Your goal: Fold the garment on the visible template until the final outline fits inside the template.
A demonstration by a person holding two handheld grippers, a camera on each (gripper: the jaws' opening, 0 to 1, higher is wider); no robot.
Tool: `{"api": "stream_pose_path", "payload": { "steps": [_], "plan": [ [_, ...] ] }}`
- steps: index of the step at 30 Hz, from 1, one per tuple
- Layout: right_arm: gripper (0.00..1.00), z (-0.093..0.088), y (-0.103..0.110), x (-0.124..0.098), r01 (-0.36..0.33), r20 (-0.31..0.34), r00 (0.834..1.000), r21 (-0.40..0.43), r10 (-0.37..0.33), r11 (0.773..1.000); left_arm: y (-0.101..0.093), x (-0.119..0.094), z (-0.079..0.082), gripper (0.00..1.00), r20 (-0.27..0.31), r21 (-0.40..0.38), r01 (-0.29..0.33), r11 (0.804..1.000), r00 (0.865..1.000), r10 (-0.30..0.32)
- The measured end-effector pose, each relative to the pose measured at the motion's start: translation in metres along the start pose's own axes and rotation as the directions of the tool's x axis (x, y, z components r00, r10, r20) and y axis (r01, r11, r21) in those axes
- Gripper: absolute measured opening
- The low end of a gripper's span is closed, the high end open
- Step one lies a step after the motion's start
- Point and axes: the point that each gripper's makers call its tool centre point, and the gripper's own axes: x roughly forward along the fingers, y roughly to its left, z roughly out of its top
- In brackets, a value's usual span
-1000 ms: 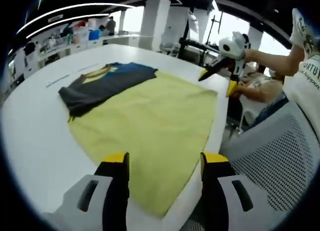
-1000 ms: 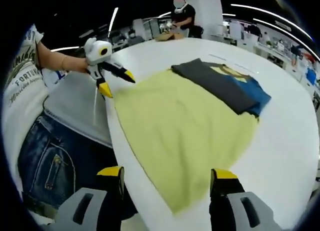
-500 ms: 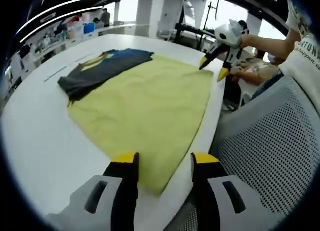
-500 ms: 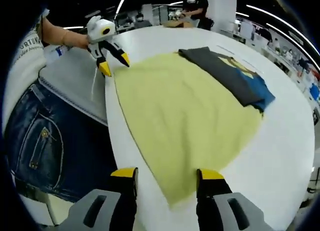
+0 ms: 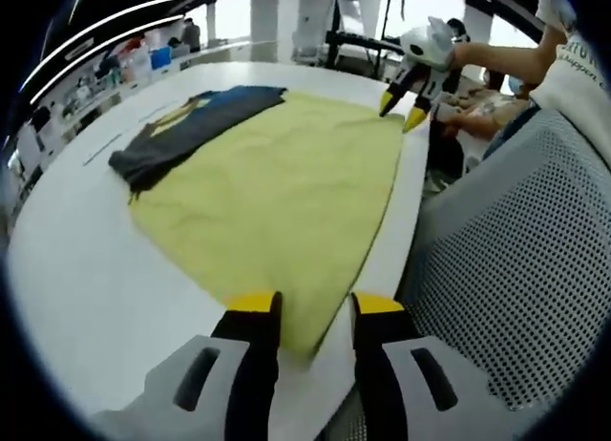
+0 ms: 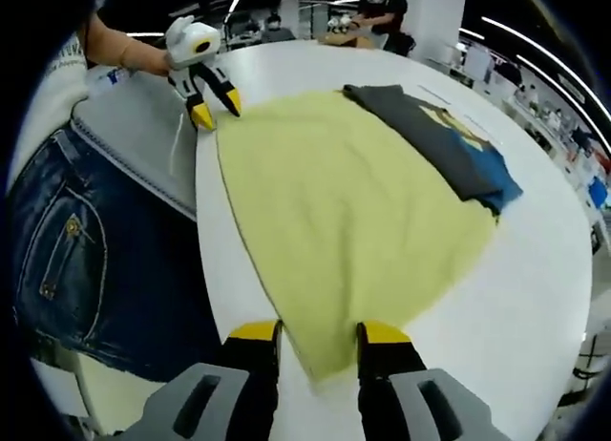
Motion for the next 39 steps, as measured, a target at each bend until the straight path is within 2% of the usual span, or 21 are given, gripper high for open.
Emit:
{"api": "stream_pose_path", "payload": {
  "steps": [3,4,5,6,11,19,24,26,32,35,39],
  "plan": [
    [0.26,0.000,0.001,0.000,-0.004,0.004,1.000,-0.008,0.004,1.000,0.000,0.000,0.001,0.24,-0.007,0.022,-0.007,1.000,1.000,0.007],
    [0.26,0.000,0.001,0.000,-0.004,0.005,1.000,-0.009,0.004,1.000,-0.001,0.000,0.001,0.23,-0.013,0.050,-0.008,0.999,1.000,0.009],
    [0.25,0.000,0.000,0.000,-0.004,0.005,1.000,-0.007,0.004,1.000,-0.002,0.000,0.001,0.24,-0.025,0.116,-0.004,0.993,1.000,0.007],
    [0.23,0.000,0.000,0.000,-0.002,0.007,1.000,-0.009,0.002,1.000,-0.004,-0.001,-0.001,0.24,-0.042,0.116,0.006,0.993,0.999,-0.001],
    [0.14,0.000,-0.004,0.000,0.009,0.007,1.000,-0.012,-0.009,1.000,-0.002,0.000,-0.001,0.23,-0.037,0.105,0.009,0.994,0.999,-0.005],
    [0.01,0.002,-0.011,0.002,0.040,0.012,0.999,-0.007,-0.040,0.999,0.008,0.003,0.004,0.07,-0.045,0.127,-0.045,0.991,0.998,0.051],
    [0.00,0.003,-0.012,0.002,0.041,0.014,0.999,0.007,-0.041,0.999,0.006,0.005,0.007,0.02,-0.060,0.181,-0.052,0.982,0.996,0.064],
    [0.00,0.003,-0.012,0.001,0.038,0.014,0.999,0.011,-0.039,0.999,0.007,0.004,0.007,0.02,-0.062,0.172,-0.055,0.984,0.996,0.067],
    [0.00,0.010,-0.006,-0.008,0.014,0.037,0.999,0.039,-0.016,0.999,0.015,-0.007,0.014,0.02,-0.024,0.080,-0.069,0.994,0.997,0.071],
    [0.00,0.016,-0.004,-0.012,-0.001,0.061,0.998,0.059,-0.003,0.998,0.017,-0.014,0.015,0.02,-0.034,0.072,-0.072,0.995,0.997,0.075],
    [0.00,0.022,-0.001,-0.019,-0.008,0.075,0.997,0.068,0.003,0.998,0.021,-0.024,0.020,0.02,-0.020,0.049,-0.090,0.995,0.996,0.091]
  ]
}}
